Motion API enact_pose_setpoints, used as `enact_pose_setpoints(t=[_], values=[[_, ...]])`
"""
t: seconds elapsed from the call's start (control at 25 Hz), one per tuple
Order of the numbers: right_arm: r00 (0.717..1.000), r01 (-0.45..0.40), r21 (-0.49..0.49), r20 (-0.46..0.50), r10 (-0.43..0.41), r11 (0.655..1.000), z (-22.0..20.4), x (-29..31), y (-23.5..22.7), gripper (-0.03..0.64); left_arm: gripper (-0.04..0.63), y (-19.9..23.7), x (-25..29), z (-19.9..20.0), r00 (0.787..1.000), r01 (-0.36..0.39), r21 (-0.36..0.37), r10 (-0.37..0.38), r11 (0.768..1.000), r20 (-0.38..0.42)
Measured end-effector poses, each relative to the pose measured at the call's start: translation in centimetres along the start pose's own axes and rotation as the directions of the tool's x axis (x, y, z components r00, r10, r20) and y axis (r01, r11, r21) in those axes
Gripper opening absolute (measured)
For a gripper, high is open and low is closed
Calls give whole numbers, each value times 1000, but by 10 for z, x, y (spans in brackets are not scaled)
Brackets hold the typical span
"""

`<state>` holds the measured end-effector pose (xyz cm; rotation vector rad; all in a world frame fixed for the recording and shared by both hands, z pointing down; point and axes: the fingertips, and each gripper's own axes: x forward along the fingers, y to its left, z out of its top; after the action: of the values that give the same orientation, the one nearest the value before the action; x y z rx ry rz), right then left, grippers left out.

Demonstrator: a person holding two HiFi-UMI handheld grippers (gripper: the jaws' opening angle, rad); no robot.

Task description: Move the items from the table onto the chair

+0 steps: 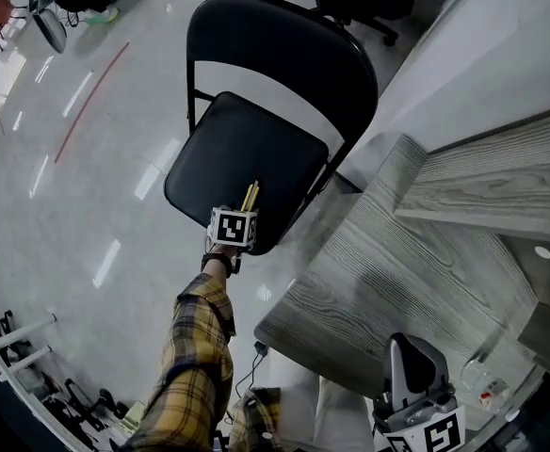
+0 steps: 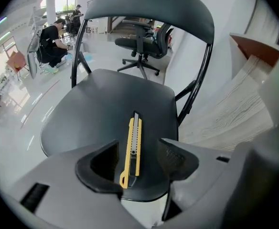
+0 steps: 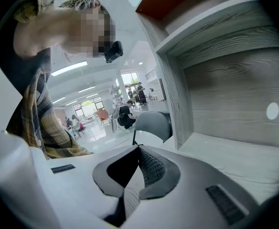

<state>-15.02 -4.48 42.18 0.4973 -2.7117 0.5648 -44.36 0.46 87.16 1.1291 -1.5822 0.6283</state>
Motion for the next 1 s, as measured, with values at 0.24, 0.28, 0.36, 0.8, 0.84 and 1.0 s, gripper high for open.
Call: enact_pose_setpoints(t=[0.24,0.28,0.36,0.8,0.84,1.0], values=[[1000,1,-17,25,-1,1000,7,-12,5,17,242,-17,-79,22,991,34,17,-36,999,132],[999,1,-30,43,0,1000,13,-17,7,17,242,-22,-96,29,986,41,27,-44,999,163],[996,4,-58,86,1,998,29,-32,10,17,242,-39,-134,42,974,54,65,-67,996,215],[979,44,-115,205,-19,992,91,-115,19,17,171,-244,-345,100,840,132,331,-283,934,463],[976,54,-111,215,-29,992,94,-124,17,17,157,-271,-358,98,825,139,369,-314,919,470],[962,120,-95,258,-92,988,108,-167,2,17,96,-378,-397,80,768,196,494,-446,847,460]])
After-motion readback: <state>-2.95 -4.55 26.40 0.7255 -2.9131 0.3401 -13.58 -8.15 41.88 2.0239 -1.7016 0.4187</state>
